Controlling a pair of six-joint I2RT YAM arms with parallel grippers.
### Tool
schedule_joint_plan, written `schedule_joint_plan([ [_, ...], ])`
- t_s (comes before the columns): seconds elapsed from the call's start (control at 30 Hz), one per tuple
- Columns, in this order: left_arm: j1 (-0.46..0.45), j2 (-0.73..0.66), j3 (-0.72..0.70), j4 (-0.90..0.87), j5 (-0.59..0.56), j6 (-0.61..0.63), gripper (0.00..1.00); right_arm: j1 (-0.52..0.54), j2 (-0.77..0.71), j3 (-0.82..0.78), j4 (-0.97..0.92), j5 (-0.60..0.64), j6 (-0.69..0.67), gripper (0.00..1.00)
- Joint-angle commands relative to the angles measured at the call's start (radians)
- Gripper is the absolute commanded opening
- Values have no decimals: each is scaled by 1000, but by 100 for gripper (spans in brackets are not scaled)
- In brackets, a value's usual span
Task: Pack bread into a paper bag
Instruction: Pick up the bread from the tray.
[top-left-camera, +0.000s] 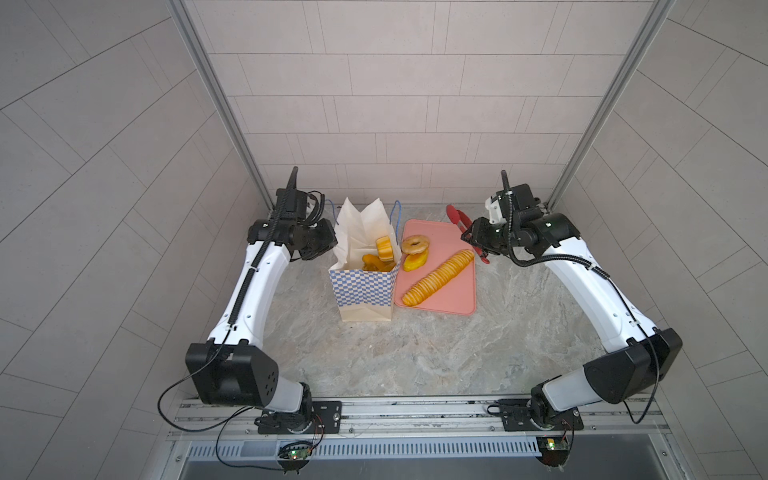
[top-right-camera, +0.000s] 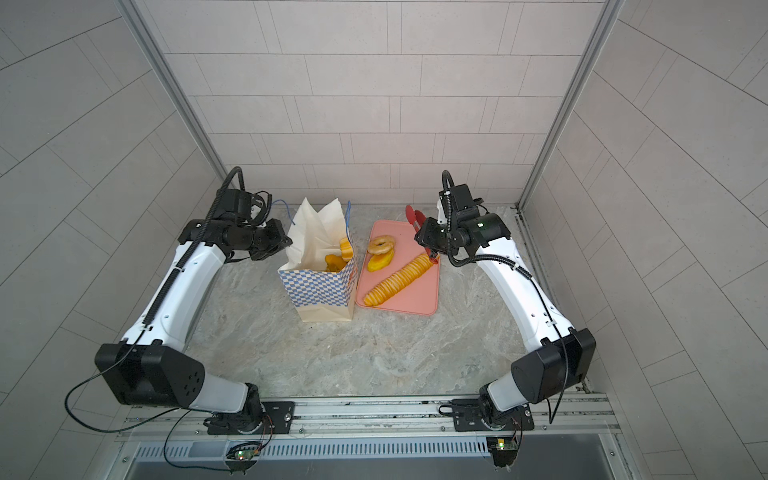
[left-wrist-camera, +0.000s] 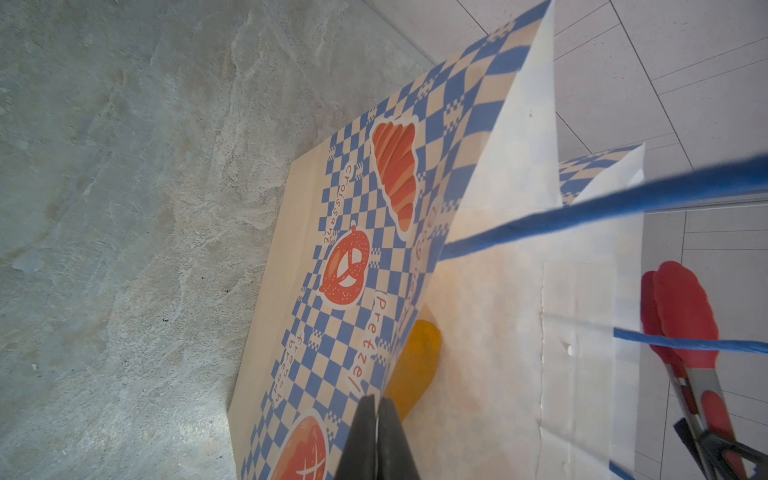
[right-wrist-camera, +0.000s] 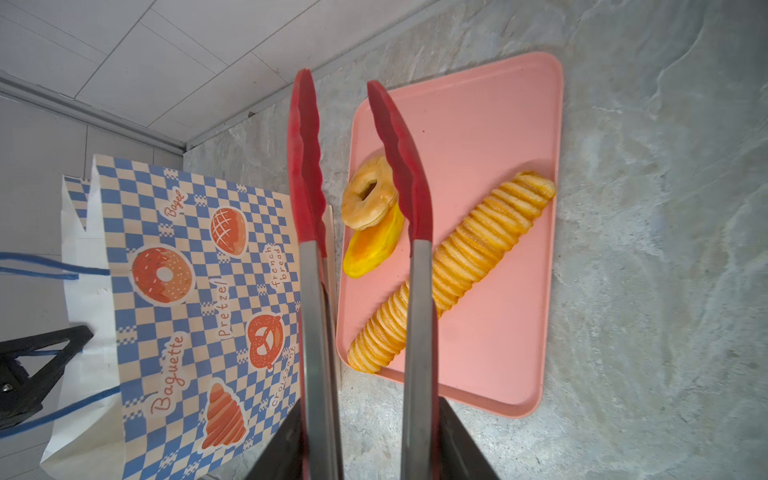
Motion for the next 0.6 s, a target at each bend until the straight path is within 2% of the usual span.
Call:
schedule_joint_plan([
  [0.0, 5, -27, -24, -18, -1, -4, 0, -1, 23, -18, 89, -40, 58, 47],
  [0.27, 5, -38, -40, -17, -4, -4, 0, -1, 131, -38, 128, -79, 114, 50],
  [0.57, 5, -36, -46, -15, -6, 0, 0, 1, 219, -45, 162, -116, 118, 52],
])
